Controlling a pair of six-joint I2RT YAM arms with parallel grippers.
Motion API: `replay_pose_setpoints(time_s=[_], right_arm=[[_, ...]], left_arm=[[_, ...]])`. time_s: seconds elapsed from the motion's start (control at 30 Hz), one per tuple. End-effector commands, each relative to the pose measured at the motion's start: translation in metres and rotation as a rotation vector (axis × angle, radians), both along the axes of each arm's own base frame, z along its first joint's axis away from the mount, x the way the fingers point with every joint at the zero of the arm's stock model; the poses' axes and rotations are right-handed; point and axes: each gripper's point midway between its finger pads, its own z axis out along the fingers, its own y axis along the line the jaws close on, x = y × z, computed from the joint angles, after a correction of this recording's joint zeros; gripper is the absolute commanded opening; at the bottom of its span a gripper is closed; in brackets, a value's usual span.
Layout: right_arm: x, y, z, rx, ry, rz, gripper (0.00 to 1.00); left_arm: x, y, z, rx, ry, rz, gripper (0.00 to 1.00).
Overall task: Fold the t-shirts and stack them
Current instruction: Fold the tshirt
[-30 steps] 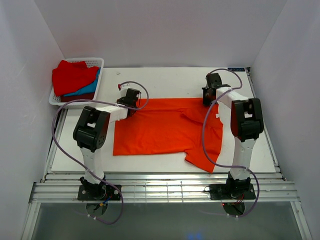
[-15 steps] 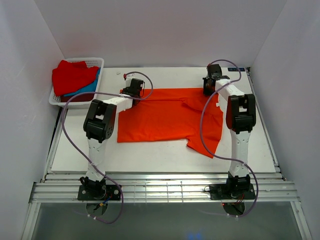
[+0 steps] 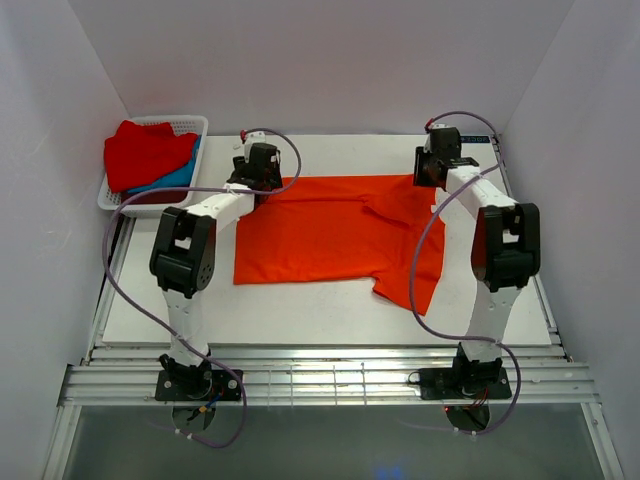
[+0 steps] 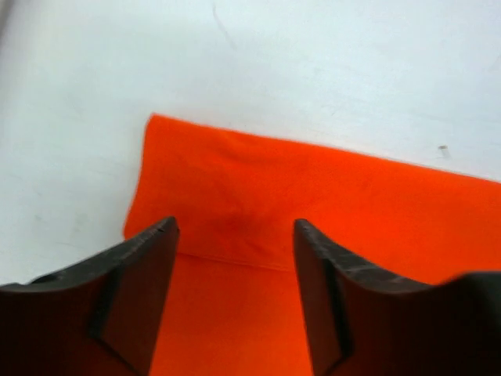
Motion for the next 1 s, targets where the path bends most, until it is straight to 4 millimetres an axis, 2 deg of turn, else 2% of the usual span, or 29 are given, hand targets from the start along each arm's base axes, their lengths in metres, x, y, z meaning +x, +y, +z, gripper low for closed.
replay_pose_setpoints(time_s=[0.0, 0.07, 0.13, 0.17, 0.2, 0.23, 0.27, 0.3, 0.33, 0.37, 0.4, 0.43, 0.47, 0.5, 0.63, 0.67, 0.8, 0.87, 0.97], right_arm=[[-0.005, 0.01, 0.075, 0.078, -0.185, 0.018, 0.42], [-0.029, 0.015, 0.067, 0.095, -0.125, 0.036, 0.44], [-0.056, 0.019, 0.053, 0.103, -0.043, 0.032, 0.48], [-0.076, 0.019, 0.045, 0.101, -0.009, 0.036, 0.5], [-0.09, 0.019, 0.04, 0.095, 0.021, 0.032, 0.51], [-0.102, 0.023, 0.035, 0.098, 0.041, 0.036, 0.53], [-0.122, 0.024, 0.029, 0.096, 0.064, 0.041, 0.54], [-0.133, 0.025, 0.027, 0.085, 0.073, 0.039, 0.54], [-0.148, 0.032, 0.023, 0.072, 0.097, 0.052, 0.54], [-0.158, 0.034, 0.03, 0.06, 0.082, 0.056, 0.54], [-0.173, 0.039, 0.021, 0.021, 0.105, 0.065, 0.54], [-0.184, 0.04, 0.018, 0.005, 0.124, 0.06, 0.54], [-0.192, 0.042, 0.024, 0.004, 0.11, 0.061, 0.53], [-0.204, 0.045, 0.017, -0.017, 0.124, 0.069, 0.53], [-0.229, 0.049, 0.023, -0.002, 0.105, 0.068, 0.52], [-0.234, 0.049, 0.021, 0.003, 0.114, 0.061, 0.51], [-0.253, 0.044, 0.014, -0.007, 0.13, 0.034, 0.51], [-0.262, 0.041, 0.005, -0.013, 0.151, 0.033, 0.5], [-0.274, 0.038, -0.009, -0.023, 0.188, 0.024, 0.5]], left_arm=[[-0.008, 0.005, 0.098, -0.065, -0.193, 0.004, 0.76], [-0.024, 0.011, 0.091, -0.064, -0.145, 0.029, 0.81], [-0.05, 0.02, 0.071, -0.071, -0.064, 0.073, 0.82], [-0.06, 0.022, 0.063, -0.076, -0.038, 0.087, 0.82], [-0.08, 0.029, 0.044, -0.088, 0.013, 0.12, 0.81], [-0.091, 0.031, 0.034, -0.096, 0.04, 0.132, 0.8], [-0.101, 0.032, 0.025, -0.104, 0.063, 0.143, 0.79], [-0.113, 0.035, 0.015, -0.106, 0.092, 0.154, 0.77], [-0.132, 0.039, 0.0, -0.118, 0.126, 0.185, 0.75], [-0.143, 0.039, -0.006, -0.125, 0.141, 0.195, 0.71], [-0.153, 0.04, -0.012, -0.129, 0.157, 0.203, 0.68], [-0.171, 0.043, -0.024, -0.136, 0.18, 0.219, 0.65], [-0.179, 0.042, -0.029, -0.136, 0.192, 0.217, 0.62], [-0.188, 0.044, -0.034, -0.135, 0.206, 0.224, 0.56], [-0.22, 0.049, -0.049, -0.144, 0.242, 0.244, 0.49], [-0.222, 0.048, -0.042, -0.161, 0.22, 0.245, 0.48], [-0.236, 0.051, -0.039, -0.175, 0.217, 0.248, 0.47], [-0.245, 0.051, -0.04, -0.18, 0.227, 0.244, 0.47], [-0.251, 0.046, -0.029, -0.206, 0.196, 0.232, 0.47]])
